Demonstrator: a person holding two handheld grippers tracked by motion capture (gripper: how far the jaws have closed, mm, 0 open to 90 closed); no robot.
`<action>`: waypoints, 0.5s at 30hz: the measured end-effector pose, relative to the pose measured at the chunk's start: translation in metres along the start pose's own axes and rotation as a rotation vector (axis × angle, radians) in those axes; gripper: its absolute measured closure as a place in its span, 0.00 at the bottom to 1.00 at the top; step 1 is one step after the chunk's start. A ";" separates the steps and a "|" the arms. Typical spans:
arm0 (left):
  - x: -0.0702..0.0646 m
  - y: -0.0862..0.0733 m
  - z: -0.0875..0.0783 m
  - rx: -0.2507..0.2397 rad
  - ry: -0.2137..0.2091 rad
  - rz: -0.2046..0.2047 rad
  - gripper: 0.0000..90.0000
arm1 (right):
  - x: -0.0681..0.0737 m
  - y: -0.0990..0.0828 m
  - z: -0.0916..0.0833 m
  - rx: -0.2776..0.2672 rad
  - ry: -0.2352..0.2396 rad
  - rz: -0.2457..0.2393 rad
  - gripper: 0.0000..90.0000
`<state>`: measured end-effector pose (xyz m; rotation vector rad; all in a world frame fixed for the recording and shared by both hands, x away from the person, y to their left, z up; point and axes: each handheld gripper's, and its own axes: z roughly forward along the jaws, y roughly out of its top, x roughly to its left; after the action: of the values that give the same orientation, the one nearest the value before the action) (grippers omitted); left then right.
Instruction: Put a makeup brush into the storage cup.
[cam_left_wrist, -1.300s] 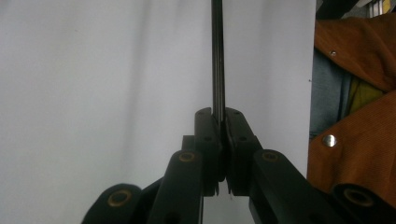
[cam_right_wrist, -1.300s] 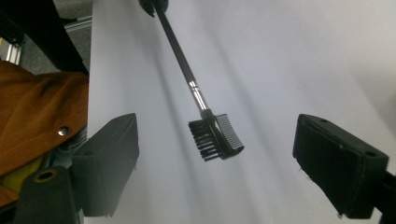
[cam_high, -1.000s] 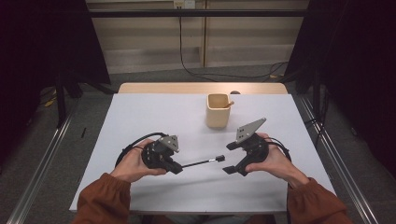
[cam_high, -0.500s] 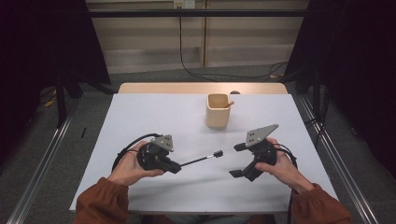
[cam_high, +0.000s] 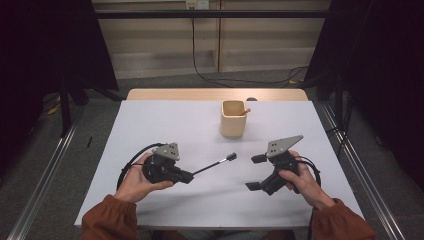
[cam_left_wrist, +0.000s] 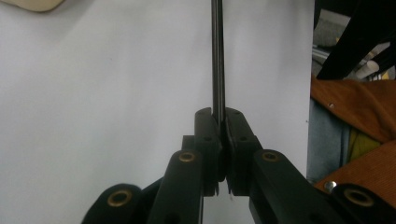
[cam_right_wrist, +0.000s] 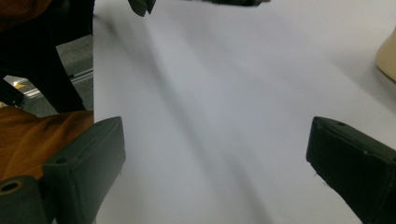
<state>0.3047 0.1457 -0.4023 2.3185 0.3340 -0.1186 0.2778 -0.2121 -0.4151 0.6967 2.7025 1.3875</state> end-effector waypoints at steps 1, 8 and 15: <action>0.000 -0.001 0.000 -0.016 0.004 -0.006 0.95 | 0.001 0.000 0.000 -0.001 0.002 -0.001 0.04; -0.002 -0.005 -0.001 -0.067 0.020 -0.010 0.95 | 0.001 0.001 0.000 -0.025 -0.008 0.003 0.05; -0.002 -0.008 0.002 -0.115 0.025 -0.031 0.95 | 0.001 0.001 0.001 -0.039 -0.010 -0.002 0.05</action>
<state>0.3011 0.1495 -0.4084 2.2029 0.3803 -0.0835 0.2773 -0.2105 -0.4142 0.6963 2.6597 1.4282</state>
